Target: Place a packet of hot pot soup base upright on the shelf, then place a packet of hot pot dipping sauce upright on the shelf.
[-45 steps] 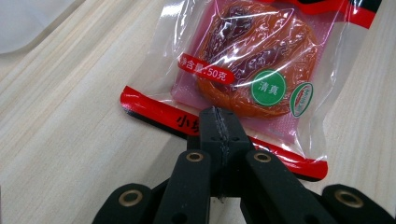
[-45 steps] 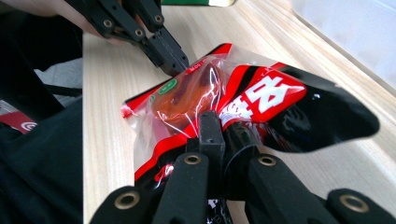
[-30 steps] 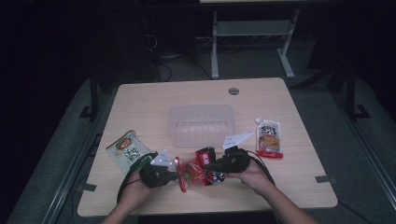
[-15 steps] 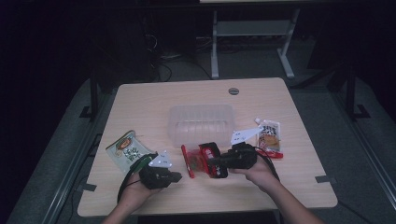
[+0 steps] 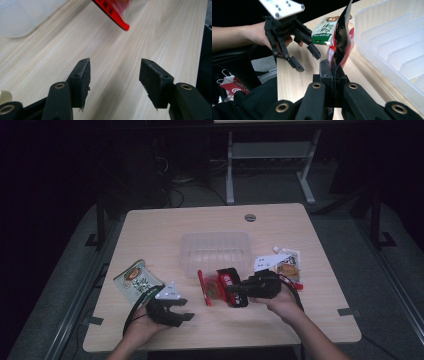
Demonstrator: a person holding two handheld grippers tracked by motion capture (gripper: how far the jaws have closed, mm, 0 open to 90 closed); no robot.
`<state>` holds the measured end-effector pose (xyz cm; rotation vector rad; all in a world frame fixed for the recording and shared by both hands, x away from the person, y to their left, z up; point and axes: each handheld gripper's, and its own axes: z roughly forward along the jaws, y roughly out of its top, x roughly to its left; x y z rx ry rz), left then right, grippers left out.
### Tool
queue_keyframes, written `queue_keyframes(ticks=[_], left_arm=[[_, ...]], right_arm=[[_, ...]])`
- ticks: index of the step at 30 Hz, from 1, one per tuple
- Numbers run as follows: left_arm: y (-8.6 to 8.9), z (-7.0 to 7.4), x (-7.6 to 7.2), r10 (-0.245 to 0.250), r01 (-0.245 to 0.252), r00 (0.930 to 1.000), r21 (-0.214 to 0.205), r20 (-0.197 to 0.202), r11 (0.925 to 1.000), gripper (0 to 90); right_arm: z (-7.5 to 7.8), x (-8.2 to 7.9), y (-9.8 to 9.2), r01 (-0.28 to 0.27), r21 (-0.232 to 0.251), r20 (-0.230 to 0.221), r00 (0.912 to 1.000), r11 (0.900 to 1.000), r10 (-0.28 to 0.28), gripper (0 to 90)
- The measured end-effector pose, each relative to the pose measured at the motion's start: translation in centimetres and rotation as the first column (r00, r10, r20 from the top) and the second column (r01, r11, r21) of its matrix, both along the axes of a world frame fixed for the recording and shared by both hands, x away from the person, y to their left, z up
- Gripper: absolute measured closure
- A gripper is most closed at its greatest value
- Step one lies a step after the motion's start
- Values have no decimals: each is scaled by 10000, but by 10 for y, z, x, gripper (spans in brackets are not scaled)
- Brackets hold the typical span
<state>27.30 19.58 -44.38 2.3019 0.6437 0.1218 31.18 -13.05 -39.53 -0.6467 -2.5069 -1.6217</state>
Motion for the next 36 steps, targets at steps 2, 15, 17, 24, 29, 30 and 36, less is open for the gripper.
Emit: queue_keyframes(ticks=[2, 15, 17, 24, 29, 30, 36], left_arm=[[-1, -1, 0, -49, 49, 10000, 39, 42, 10000, 378], [-1, -2, 0, -123, 123, 9999, 79, 47, 9999, 302], [-1, -2, 0, -187, 186, 9998, 156, 75, 9997, 301], [-1, -3, 0, -110, 109, 9999, 115, 66, 9999, 301], [-1, -4, 0, -127, 127, 9999, 105, 70, 9999, 301], [-1, -4, 0, -131, 131, 9999, 106, 67, 9999, 301], [0, -4, 0, -118, 117, 9999, 110, 55, 9999, 300]], right_arm=[[2, 0, -2, 63, -1, 3, 10000, 10000, -63, 900], [21, 8, -13, 416, 152, 497, 9979, 9990, -423, 900], [22, 10, -13, 421, 154, 550, 9976, 9990, -429, 900], [33, 22, -18, 726, 198, 820, 9939, 9972, -740, 900], [43, 35, -23, 1016, 361, 969, 9898, 9942, -1047, 900], [43, 35, -23, 1016, 361, 969, 9898, 9942, -1047, 900], [50, 48, -27, 1331, 418, 1106, 9844, 9902, -1370, 900]])
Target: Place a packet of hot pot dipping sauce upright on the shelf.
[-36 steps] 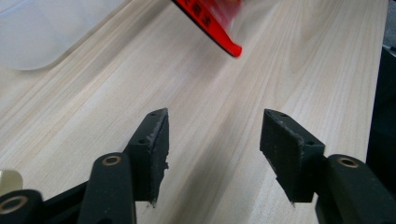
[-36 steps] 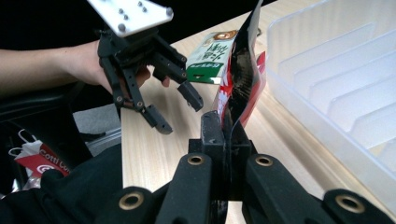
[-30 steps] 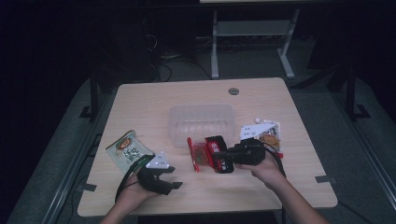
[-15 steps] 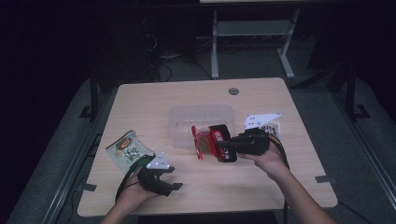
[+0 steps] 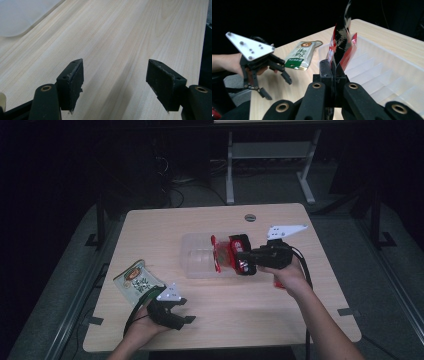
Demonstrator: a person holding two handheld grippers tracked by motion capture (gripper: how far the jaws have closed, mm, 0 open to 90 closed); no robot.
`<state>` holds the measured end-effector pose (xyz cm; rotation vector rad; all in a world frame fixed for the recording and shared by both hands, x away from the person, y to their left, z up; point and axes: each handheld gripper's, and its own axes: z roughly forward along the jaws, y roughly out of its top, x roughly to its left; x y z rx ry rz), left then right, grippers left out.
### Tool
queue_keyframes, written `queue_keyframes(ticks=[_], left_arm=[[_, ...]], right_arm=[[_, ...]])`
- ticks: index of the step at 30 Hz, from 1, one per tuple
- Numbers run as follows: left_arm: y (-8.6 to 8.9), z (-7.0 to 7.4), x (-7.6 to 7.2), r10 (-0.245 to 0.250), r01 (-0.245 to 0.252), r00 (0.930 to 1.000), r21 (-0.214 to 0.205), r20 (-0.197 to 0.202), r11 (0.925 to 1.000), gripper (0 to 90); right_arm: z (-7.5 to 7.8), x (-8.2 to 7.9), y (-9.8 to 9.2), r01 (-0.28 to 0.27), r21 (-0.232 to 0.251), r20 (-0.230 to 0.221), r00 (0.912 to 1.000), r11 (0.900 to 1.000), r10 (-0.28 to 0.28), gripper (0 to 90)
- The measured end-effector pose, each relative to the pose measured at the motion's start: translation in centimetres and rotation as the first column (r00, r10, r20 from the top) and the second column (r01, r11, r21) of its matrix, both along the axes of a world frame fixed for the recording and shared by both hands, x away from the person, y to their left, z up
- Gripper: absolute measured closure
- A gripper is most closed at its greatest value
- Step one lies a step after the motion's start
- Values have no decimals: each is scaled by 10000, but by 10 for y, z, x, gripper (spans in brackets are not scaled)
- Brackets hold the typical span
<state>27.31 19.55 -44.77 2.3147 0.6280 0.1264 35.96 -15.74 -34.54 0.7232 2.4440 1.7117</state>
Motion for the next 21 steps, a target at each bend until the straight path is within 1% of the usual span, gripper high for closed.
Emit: queue_keyframes(ticks=[5, 6, 7, 10, 13, 17, 21], left_arm=[[0, 0, 0, -56, 56, 10000, 51, -11, 10000, 301], [0, 0, 0, -52, 52, 10000, 41, -23, 10000, 300], [0, 0, 1, -49, 49, 10000, 48, -12, 10000, 301], [-1, -1, 0, -48, 48, 10000, 3, -26, 10000, 300], [-1, -1, 0, -41, 41, 10000, 20, -45, 10000, 301], [-1, -1, 0, 4, -4, 10000, 11, -69, 10000, 301], [1, -1, 0, -13, 14, 10000, 95, -58, 10000, 301]], right_arm=[[3, 9, 0, 187, -222, 141, 9997, 9996, -184, 900], [4, 11, 0, 211, -196, 128, 9997, 9996, -209, 900], [4, 15, -1, 288, -291, 139, 9995, 9992, -284, 900], [3, 17, -1, 445, -389, 189, 9989, 9982, -438, 900], [0, 19, -6, 630, -515, 127, 9980, 9967, -624, 900], [-5, 21, -14, 867, -517, -27, 9962, 9949, -869, 900], [-6, 22, -16, 918, -537, -48, 9957, 9943, -922, 900]])
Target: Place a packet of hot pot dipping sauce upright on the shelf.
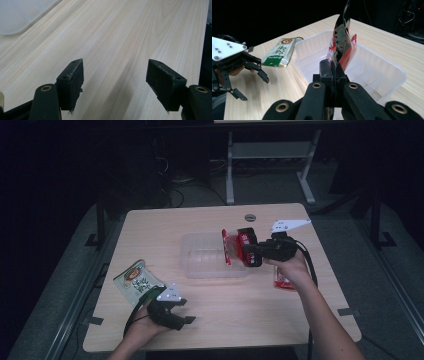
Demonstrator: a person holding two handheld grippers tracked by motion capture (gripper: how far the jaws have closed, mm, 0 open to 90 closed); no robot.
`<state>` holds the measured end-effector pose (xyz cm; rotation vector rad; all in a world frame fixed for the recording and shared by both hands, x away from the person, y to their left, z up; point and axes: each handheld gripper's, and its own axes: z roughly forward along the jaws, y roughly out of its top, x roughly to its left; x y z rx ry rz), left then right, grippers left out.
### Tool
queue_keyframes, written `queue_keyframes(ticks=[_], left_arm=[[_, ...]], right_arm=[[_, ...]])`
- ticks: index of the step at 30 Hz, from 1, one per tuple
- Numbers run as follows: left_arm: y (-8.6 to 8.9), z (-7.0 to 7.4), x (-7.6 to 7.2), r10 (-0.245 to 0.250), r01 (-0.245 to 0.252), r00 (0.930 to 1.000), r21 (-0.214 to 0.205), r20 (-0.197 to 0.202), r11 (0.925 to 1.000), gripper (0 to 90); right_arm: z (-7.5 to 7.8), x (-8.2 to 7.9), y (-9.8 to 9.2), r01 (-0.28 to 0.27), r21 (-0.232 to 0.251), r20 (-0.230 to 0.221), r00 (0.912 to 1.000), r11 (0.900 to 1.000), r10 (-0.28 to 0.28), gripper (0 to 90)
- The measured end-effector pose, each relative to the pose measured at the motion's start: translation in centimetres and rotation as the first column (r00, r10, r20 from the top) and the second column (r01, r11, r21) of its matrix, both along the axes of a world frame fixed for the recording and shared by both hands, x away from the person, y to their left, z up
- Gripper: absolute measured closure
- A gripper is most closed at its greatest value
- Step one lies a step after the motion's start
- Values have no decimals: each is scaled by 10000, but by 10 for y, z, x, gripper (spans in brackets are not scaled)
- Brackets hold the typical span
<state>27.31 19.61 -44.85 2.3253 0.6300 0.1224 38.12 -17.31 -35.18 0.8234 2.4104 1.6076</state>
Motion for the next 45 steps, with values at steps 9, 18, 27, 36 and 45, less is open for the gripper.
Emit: queue_keyframes(ticks=[9, 18, 27, 36, 45], left_arm=[[1, -1, -1, 45, -45, 10000, -18, -46, 10000, 301], [1, -1, -1, 1, -1, 10000, 53, -33, 10000, 301], [0, -2, -2, 107, -108, 9998, -51, -171, 9999, 301], [0, -2, -2, 37, -37, 10000, 6, -77, 10000, 301], [-1, -2, -2, -61, 62, 9999, 101, -103, 9999, 301]], right_arm=[[-6, 2, 6, -88, -187, -132, 9999, 9998, 86, 900], [-9, 1, 11, -119, -202, -178, 9998, 9997, 115, 900], [-13, 2, 16, -143, -267, -255, 9996, 9995, 137, 900], [-20, 5, 25, -148, -601, -425, 9990, 9981, 123, 900], [-24, 7, 30, -93, -698, -481, 9988, 9975, 59, 900]])
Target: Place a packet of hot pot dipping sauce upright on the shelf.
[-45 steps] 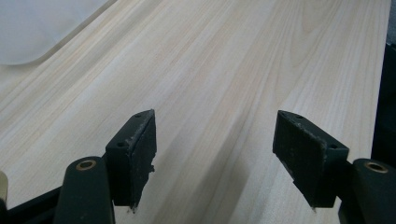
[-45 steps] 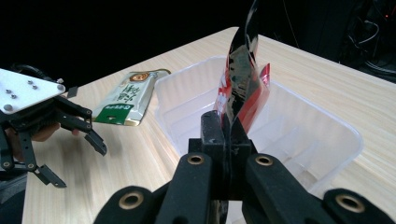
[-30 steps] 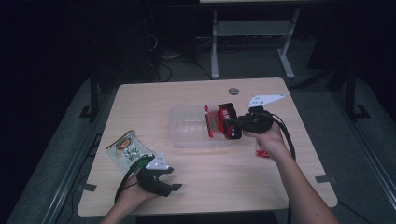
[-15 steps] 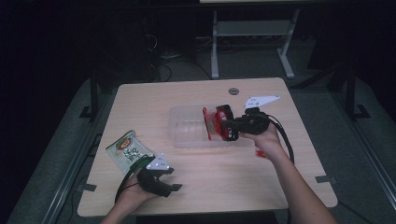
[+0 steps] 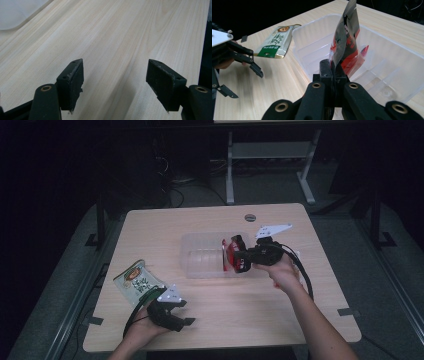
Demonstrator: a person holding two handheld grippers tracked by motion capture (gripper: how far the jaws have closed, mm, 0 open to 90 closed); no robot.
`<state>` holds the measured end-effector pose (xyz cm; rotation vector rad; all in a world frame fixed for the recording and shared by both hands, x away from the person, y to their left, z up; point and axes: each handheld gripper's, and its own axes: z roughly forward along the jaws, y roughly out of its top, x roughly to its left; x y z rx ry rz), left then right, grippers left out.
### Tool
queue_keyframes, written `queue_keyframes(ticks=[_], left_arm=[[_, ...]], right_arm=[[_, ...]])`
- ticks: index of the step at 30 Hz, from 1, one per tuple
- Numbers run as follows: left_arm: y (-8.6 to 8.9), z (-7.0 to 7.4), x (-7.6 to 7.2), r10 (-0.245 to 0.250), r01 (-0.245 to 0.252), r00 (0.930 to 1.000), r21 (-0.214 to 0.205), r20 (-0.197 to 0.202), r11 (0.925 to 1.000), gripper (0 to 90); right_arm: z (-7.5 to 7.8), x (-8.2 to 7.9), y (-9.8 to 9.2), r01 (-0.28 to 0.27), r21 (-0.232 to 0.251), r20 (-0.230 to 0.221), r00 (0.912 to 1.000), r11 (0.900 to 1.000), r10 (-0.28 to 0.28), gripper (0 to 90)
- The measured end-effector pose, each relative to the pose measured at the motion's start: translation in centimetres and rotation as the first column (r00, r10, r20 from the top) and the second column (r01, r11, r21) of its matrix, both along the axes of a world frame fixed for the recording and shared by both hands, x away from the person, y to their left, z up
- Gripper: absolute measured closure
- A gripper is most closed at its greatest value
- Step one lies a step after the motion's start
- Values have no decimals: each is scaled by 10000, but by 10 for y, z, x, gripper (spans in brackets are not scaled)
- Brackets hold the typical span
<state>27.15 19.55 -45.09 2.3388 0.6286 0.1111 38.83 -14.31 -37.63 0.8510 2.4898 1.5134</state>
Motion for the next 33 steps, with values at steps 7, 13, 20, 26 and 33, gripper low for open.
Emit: queue_keyframes(ticks=[7, 13, 20, 26, 33], left_arm=[[-1, -1, -1, 59, -60, 9998, -48, -173, 10000, 301], [-2, -2, -1, -91, 92, 9999, 84, -118, 9999, 301], [-3, -3, -2, -16, 17, 9999, 18, -158, 10000, 301], [-4, -3, -3, -55, 56, 9999, 48, -148, 10000, 301], [-3, -4, -2, -151, 153, 9998, 175, -111, 9997, 301]], right_arm=[[-4, 6, 3, 115, -22, -74, 9999, 9999, -115, 899], [-10, 12, 5, 244, -49, -244, 9994, 9997, -245, 897], [-20, 16, 13, 348, -352, -357, 9987, 9988, -360, 888], [-22, 18, 13, 477, -338, -519, 9974, 9983, -494, 798], [-21, 17, 13, 575, -407, -809, 9949, 9975, -606, 568]])
